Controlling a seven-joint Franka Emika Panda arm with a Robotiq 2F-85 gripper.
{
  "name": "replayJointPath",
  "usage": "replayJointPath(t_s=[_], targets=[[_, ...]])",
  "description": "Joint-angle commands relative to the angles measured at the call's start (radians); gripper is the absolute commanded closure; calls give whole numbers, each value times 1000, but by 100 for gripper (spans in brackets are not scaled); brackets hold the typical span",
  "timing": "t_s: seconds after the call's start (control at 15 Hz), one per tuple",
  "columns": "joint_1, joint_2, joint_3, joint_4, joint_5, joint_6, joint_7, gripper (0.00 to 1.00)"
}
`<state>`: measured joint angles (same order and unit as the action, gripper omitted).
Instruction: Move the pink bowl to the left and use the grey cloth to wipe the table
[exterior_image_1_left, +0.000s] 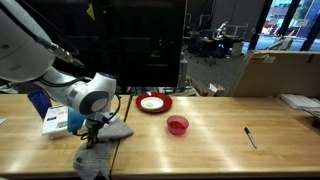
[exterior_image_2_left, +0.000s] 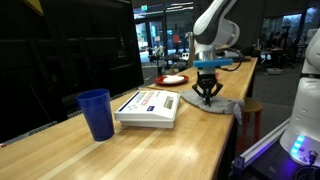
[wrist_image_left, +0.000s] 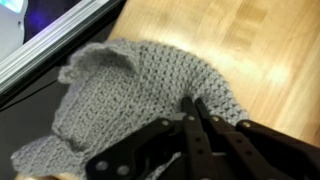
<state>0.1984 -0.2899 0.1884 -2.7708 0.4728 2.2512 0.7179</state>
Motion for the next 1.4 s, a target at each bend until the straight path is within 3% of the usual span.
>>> replayJointPath(t_s=[0.0, 0.53, 1.33], targets=[[49, 57, 34, 8, 70, 18, -76, 99], [100, 148, 93, 86, 150, 17, -193, 99], [124, 251, 140, 208, 140, -40, -279, 99]])
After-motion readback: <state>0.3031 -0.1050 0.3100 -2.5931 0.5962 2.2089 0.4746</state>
